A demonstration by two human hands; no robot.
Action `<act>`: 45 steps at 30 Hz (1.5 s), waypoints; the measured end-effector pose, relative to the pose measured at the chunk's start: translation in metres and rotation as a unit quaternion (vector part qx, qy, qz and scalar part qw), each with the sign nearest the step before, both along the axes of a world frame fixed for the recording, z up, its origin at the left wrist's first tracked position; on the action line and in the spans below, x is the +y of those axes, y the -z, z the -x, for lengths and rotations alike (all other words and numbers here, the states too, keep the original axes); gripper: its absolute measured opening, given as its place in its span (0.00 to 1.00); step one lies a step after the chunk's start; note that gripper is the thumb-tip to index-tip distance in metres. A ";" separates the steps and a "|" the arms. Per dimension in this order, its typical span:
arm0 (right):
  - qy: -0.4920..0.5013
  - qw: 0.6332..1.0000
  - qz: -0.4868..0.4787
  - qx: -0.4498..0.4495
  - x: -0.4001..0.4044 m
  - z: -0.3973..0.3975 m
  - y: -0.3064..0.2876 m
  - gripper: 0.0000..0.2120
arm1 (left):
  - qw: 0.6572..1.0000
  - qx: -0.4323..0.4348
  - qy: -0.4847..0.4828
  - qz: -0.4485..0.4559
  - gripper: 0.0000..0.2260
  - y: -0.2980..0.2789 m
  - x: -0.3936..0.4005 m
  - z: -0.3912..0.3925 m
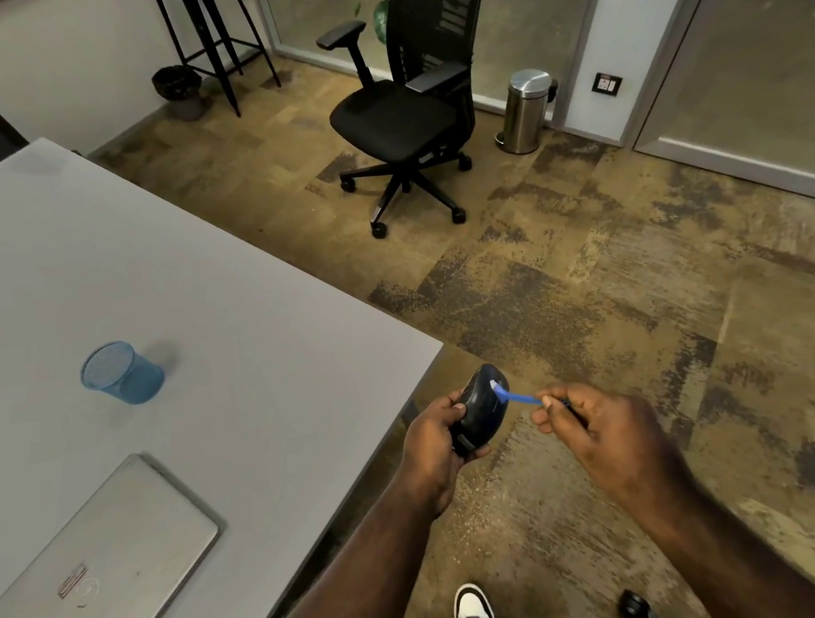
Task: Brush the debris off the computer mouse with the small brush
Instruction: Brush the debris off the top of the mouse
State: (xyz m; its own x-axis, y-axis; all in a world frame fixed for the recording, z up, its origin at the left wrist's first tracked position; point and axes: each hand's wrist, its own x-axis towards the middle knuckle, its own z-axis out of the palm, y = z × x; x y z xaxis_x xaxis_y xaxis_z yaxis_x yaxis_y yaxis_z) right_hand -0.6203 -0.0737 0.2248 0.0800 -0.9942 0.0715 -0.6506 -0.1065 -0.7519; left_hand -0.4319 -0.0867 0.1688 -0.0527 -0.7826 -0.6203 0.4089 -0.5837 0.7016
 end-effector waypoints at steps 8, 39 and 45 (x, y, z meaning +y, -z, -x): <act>-0.007 0.995 0.011 -0.098 -0.002 0.002 -0.007 0.12 | 0.998 -0.058 0.033 0.019 0.12 0.003 -0.002 -0.001; 0.144 0.986 -0.032 -0.075 -0.039 0.028 0.028 0.08 | 0.944 -0.232 0.177 0.155 0.15 0.008 0.009 -0.003; 0.099 0.983 -0.061 -0.142 -0.032 0.023 0.034 0.06 | 0.956 -0.199 0.158 0.149 0.16 0.009 0.007 -0.006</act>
State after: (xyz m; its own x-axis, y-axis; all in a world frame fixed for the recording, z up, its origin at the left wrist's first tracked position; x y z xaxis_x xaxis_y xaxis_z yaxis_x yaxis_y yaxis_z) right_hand -0.6434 -0.1061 0.1909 -0.1227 -0.9907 -0.0584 -0.4110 0.1043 -0.9056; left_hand -0.4261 -0.0801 0.1595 -0.1226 -0.9119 -0.3917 -0.0885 -0.3831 0.9195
